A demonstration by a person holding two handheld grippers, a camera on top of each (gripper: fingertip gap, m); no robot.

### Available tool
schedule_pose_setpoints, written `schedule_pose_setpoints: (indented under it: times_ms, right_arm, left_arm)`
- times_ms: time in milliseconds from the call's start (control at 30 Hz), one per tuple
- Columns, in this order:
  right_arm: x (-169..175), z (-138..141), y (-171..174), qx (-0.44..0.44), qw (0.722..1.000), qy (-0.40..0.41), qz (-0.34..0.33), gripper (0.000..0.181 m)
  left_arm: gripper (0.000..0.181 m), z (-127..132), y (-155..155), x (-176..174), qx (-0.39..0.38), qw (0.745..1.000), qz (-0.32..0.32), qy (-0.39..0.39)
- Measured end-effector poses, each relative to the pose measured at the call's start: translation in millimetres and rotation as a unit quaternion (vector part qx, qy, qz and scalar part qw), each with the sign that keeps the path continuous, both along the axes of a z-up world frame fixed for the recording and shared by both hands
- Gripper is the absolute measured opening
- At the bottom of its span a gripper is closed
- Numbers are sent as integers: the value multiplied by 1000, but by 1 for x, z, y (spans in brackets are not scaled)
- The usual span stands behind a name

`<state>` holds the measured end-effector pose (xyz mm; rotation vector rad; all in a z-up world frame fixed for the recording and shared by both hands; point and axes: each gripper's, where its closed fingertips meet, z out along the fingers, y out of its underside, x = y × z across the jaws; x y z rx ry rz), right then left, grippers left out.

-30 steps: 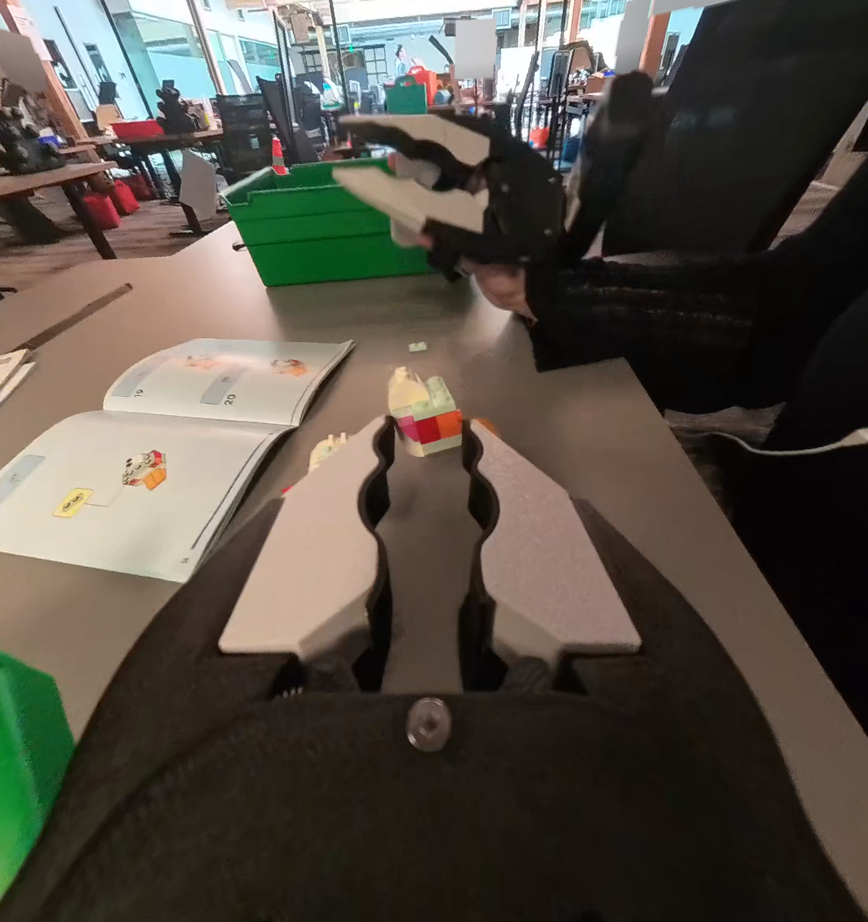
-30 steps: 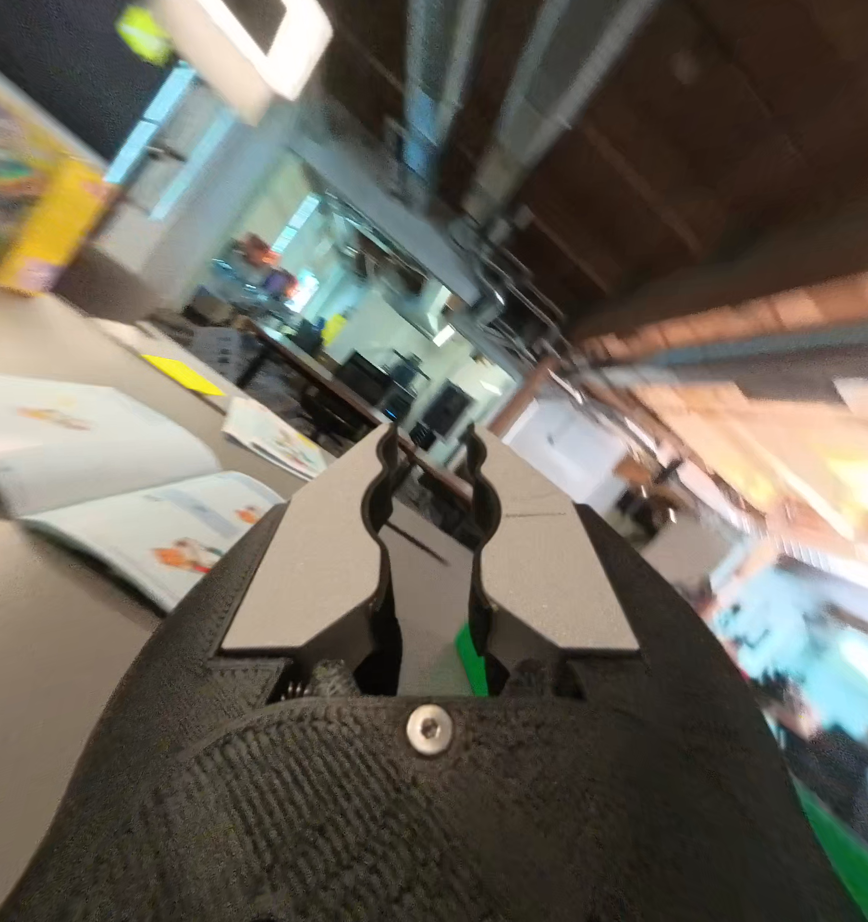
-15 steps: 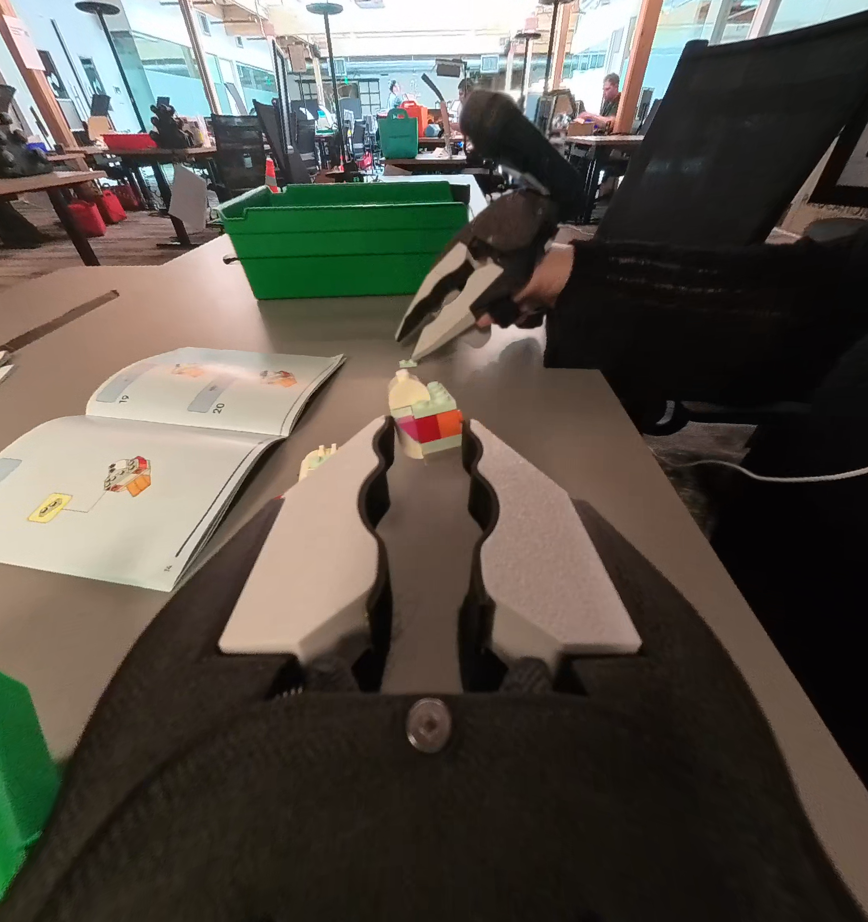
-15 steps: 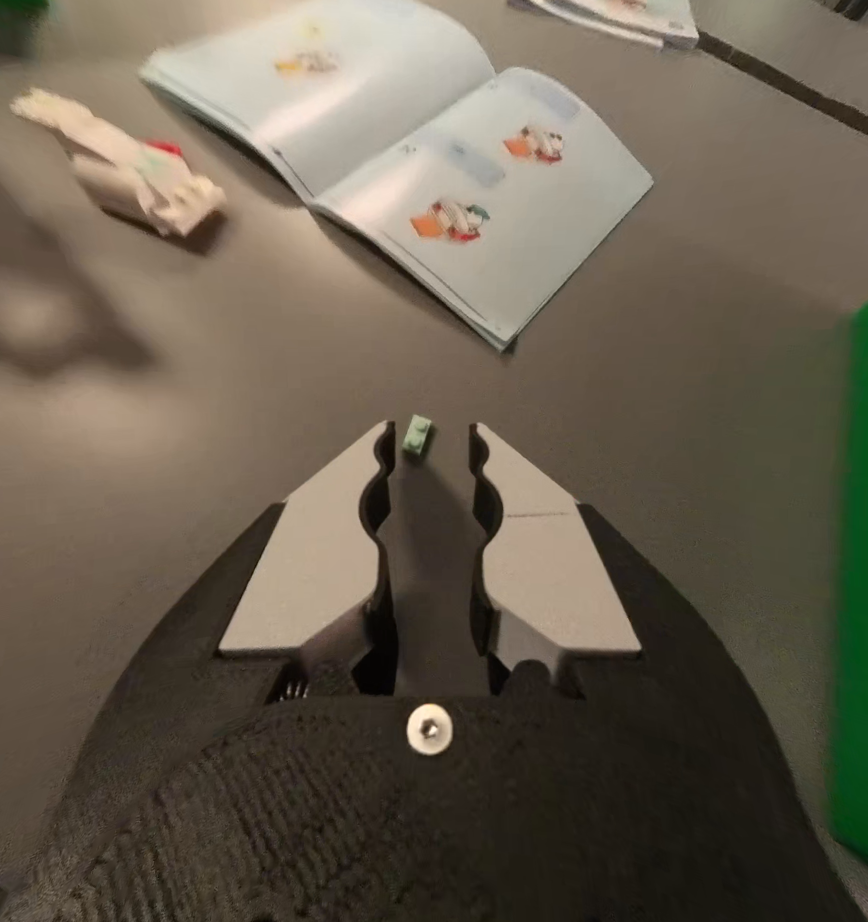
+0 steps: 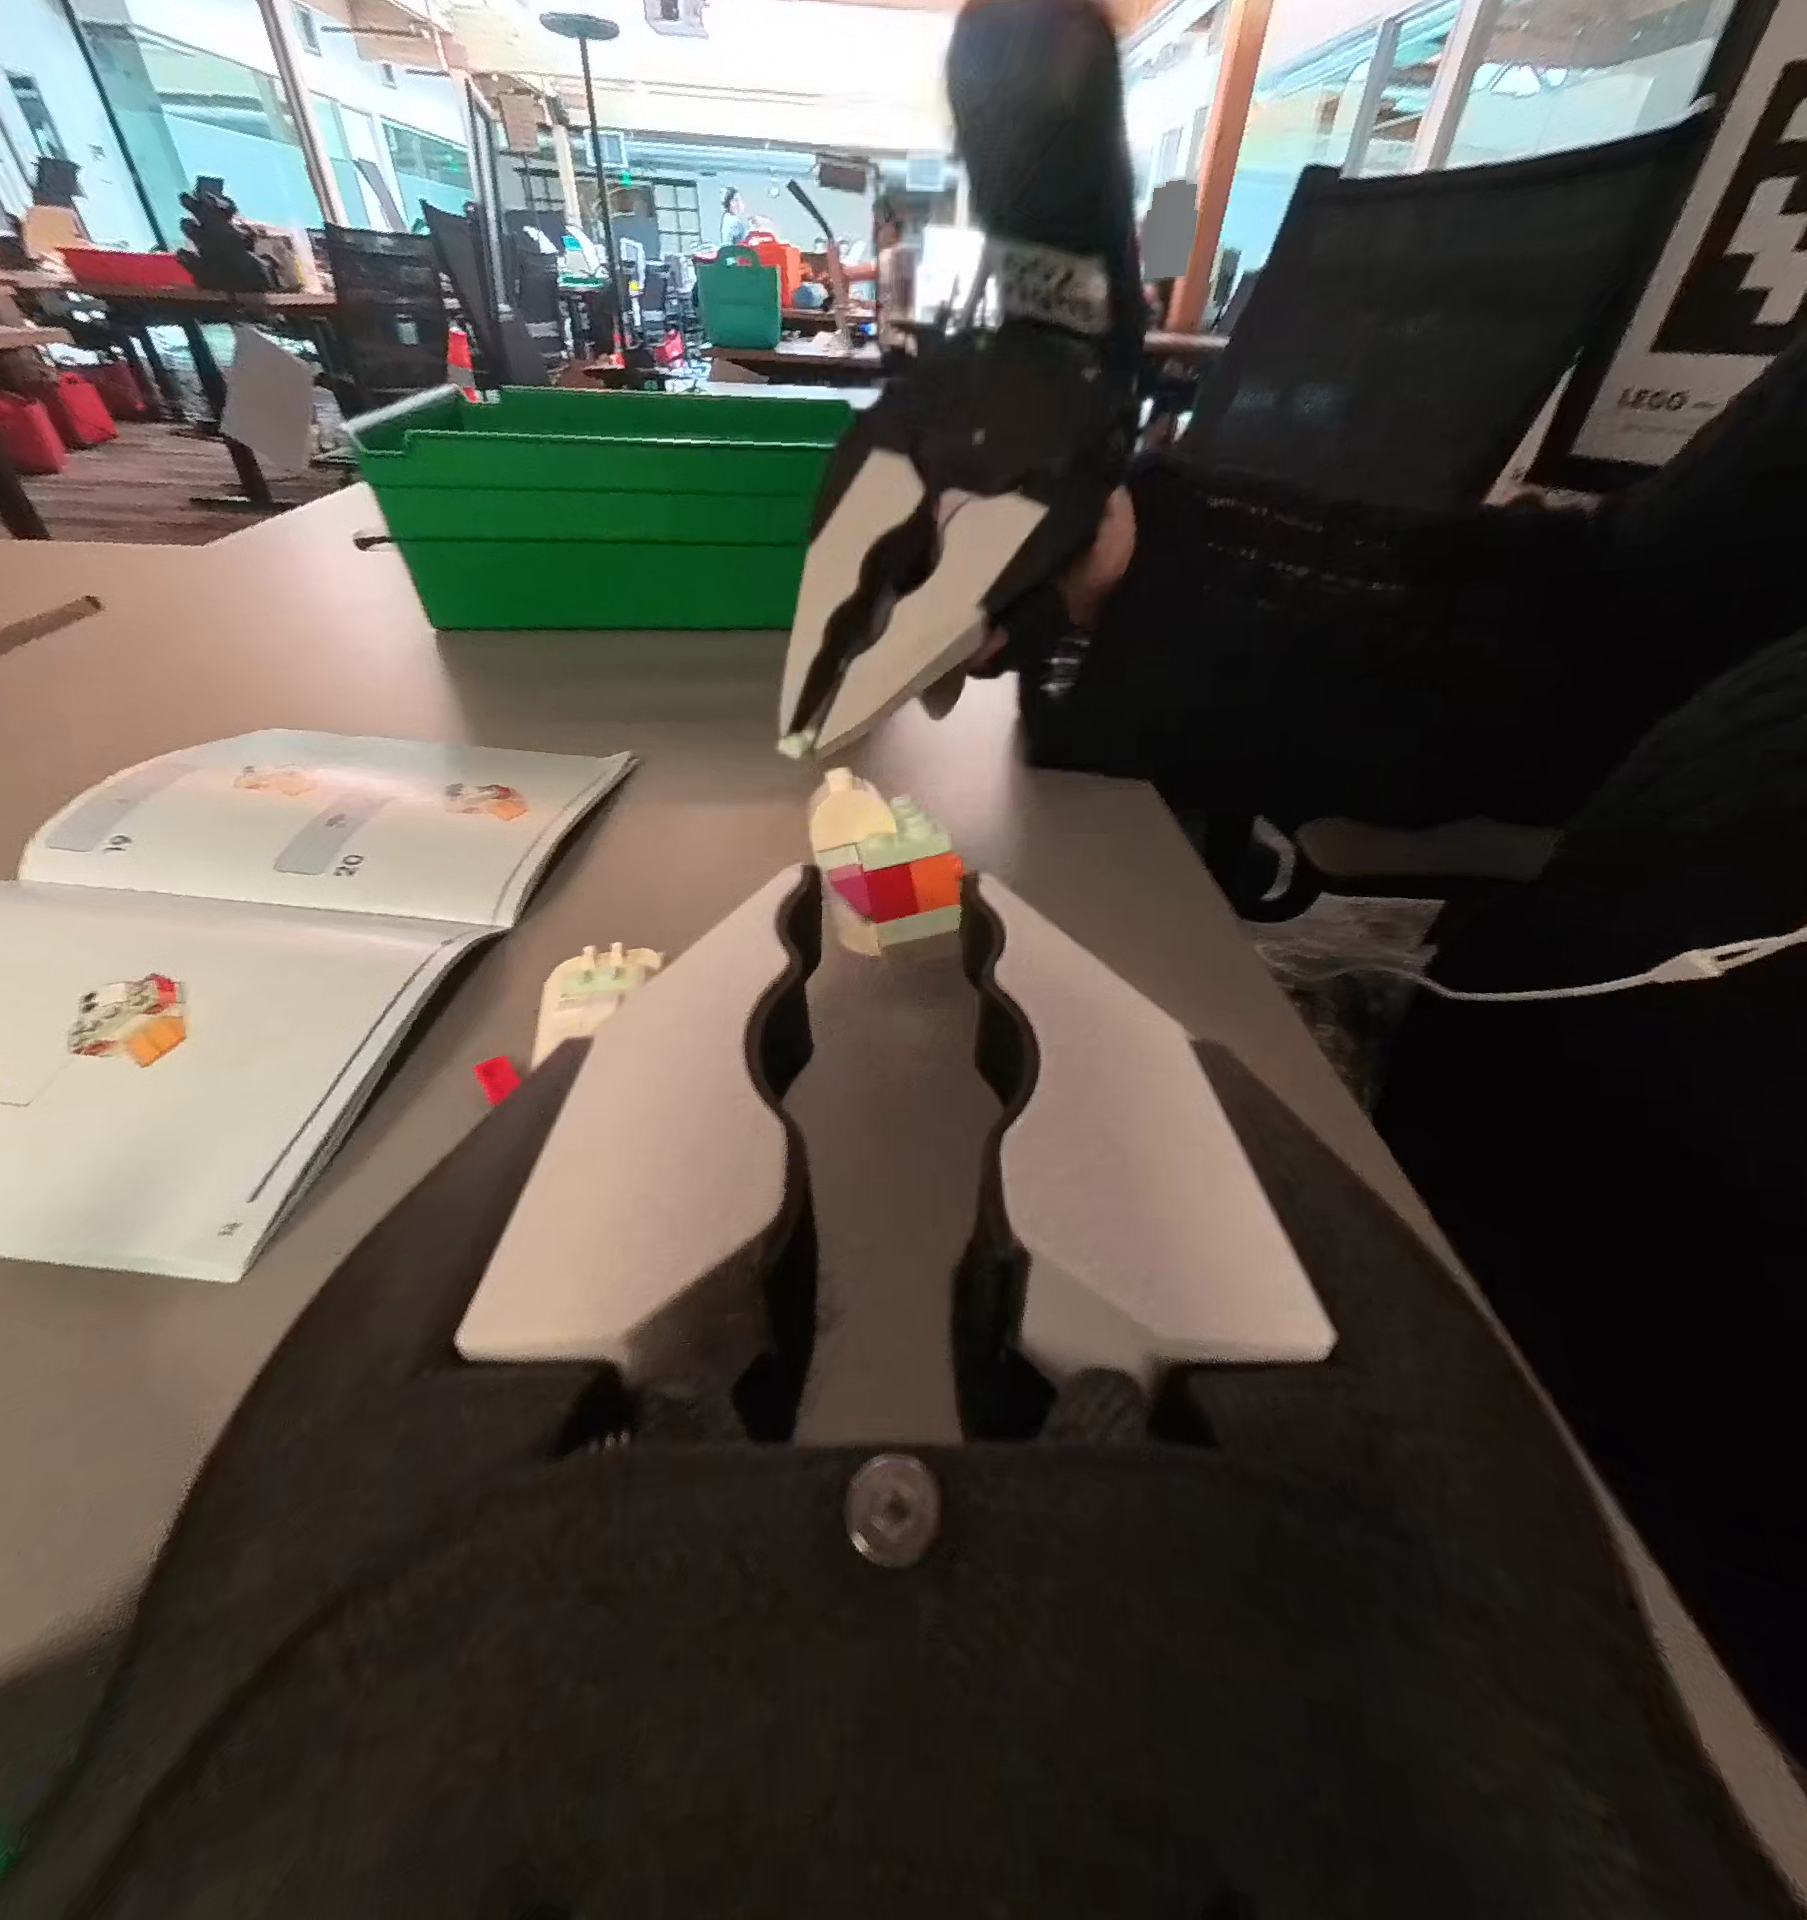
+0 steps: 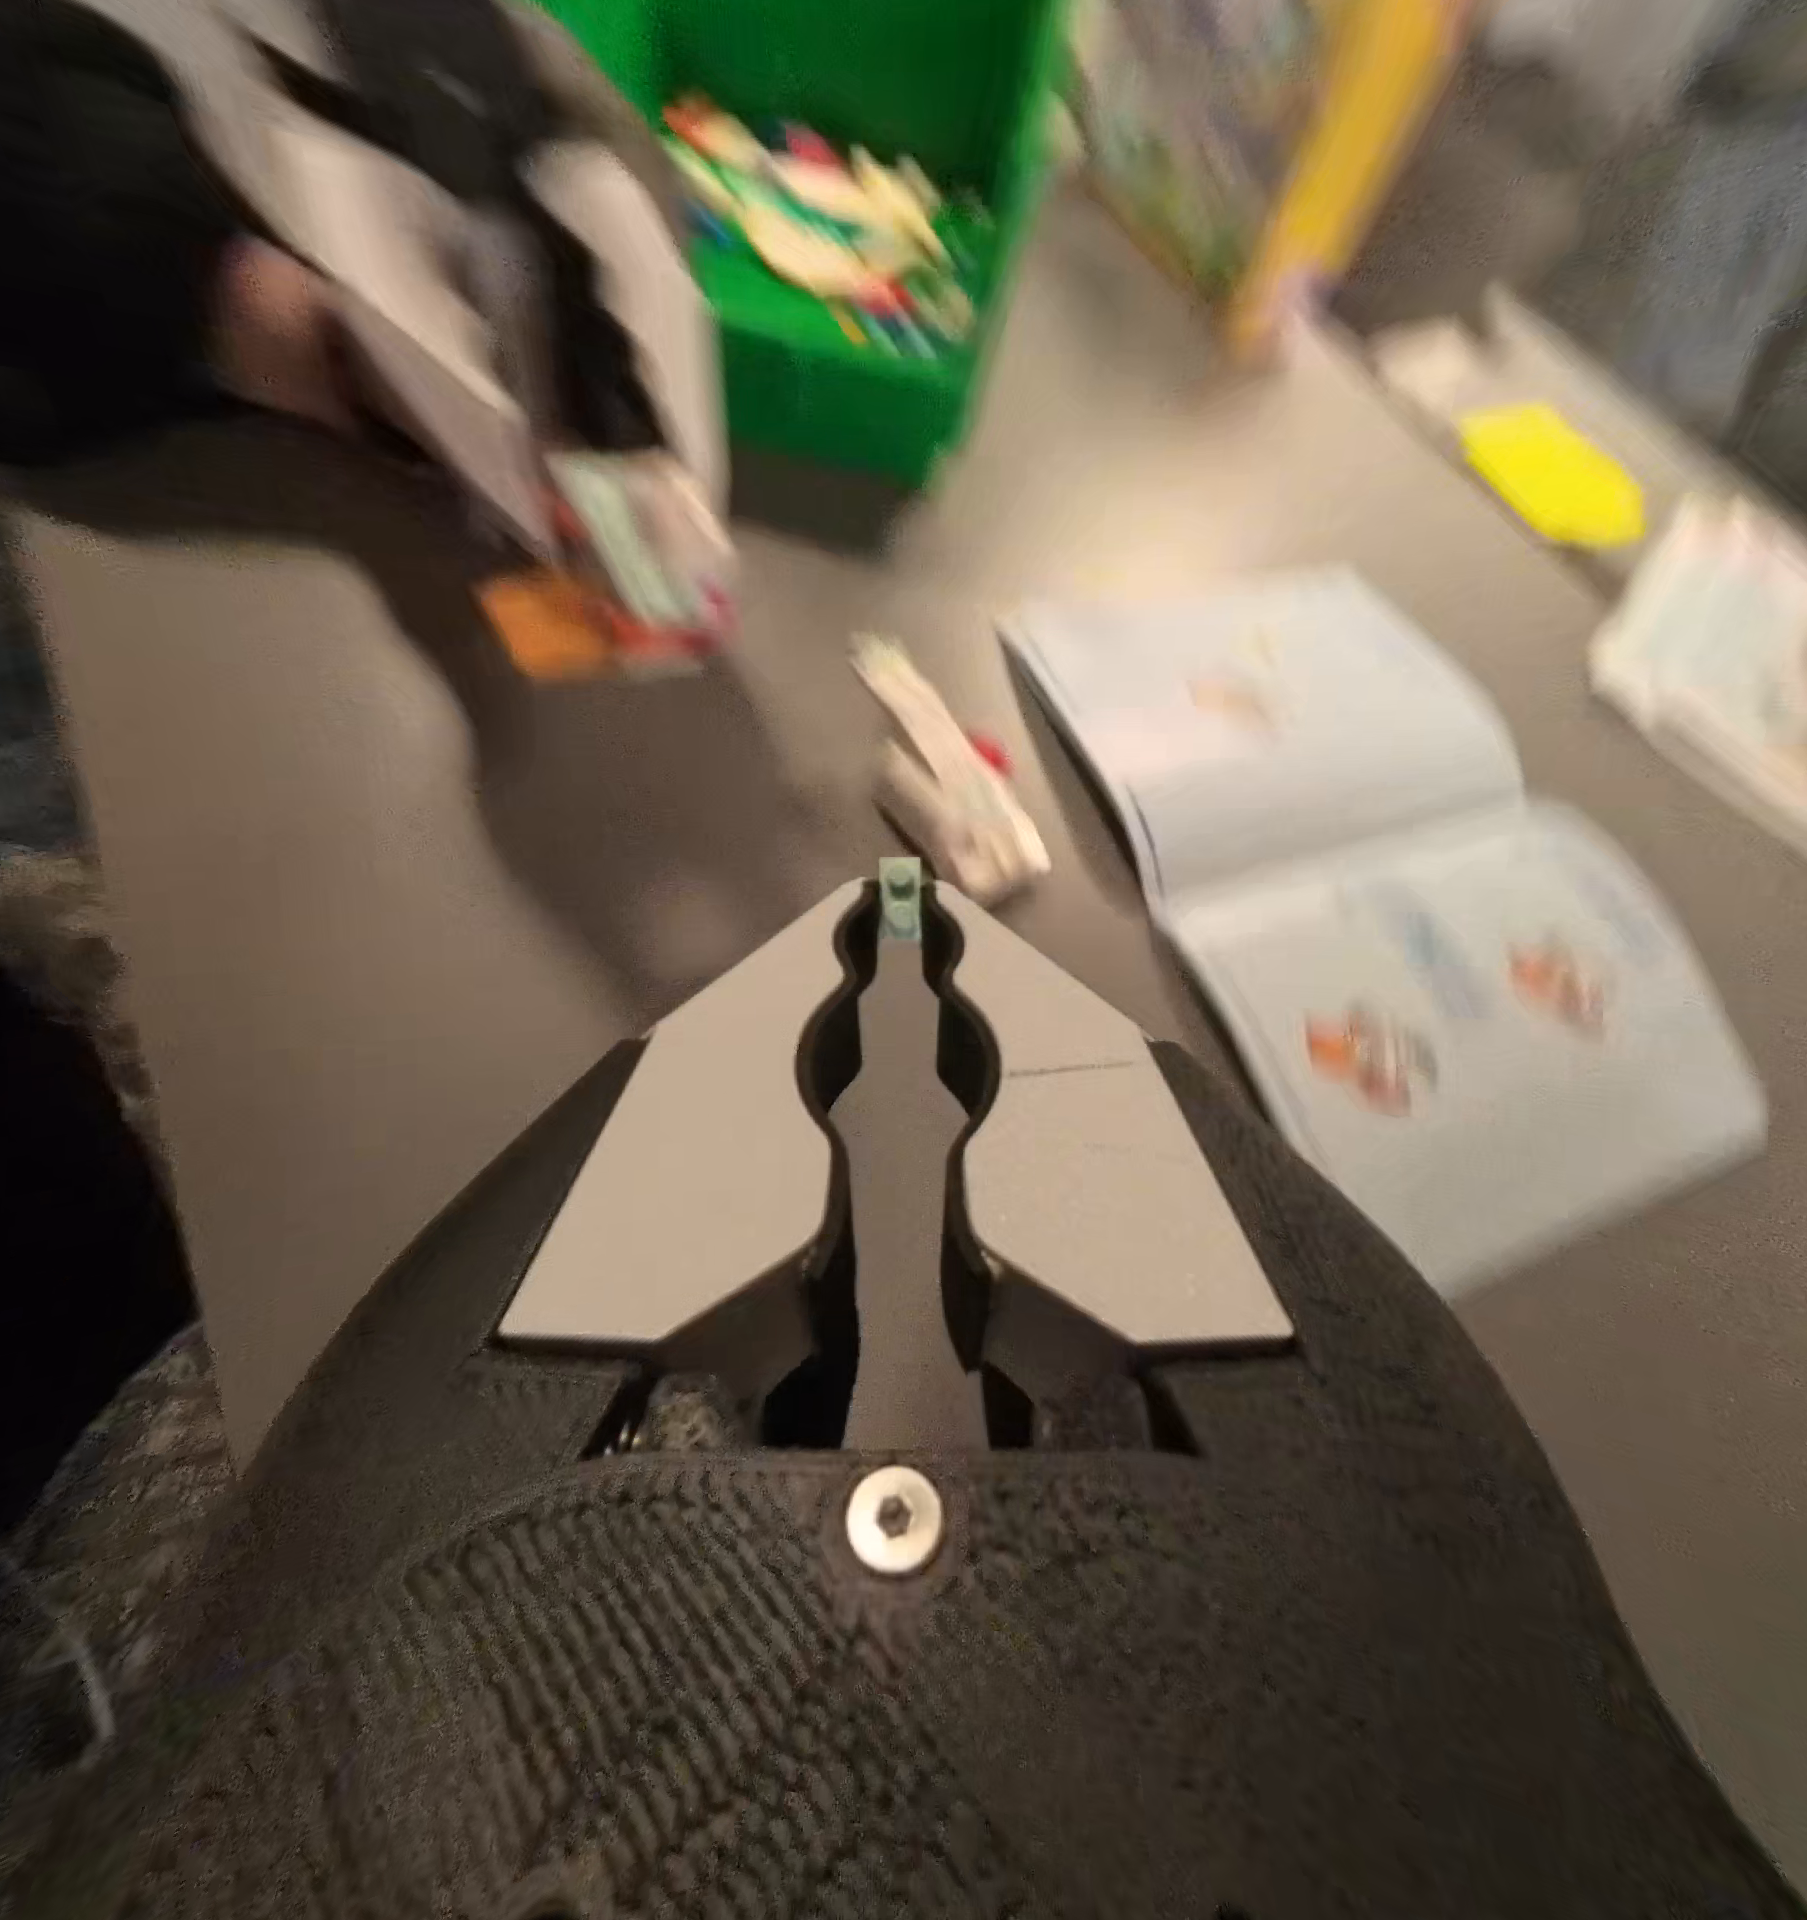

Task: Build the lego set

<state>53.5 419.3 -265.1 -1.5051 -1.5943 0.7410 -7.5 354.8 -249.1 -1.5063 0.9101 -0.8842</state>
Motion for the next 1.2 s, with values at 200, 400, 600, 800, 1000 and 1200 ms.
schedule_pose_setpoints:
  times_ms: [200,400,600,800,1000,1200]
  right_arm:
    - [-55,43,-67,85,982,20,167,6]
    - [-65,38,-69,106,979,-18,175,6]
    - [-64,35,-67,116,978,-33,170,6]
    - [-63,35,-69,119,977,-41,173,6]
    - [-61,33,-73,115,975,-49,182,6]
    - [-63,33,-72,138,974,-54,171,12]
  left_arm:
    - [26,8,-7,2,-51,996,-45,-61]
    - [26,9,-8,2,-58,995,-54,-67]
    - [26,8,-8,3,-59,995,-55,-65]
    - [26,7,-9,3,-57,995,-57,-61]
    - [26,7,-8,3,-57,995,-56,-61]
    - [26,9,-6,1,-64,994,-51,-71]
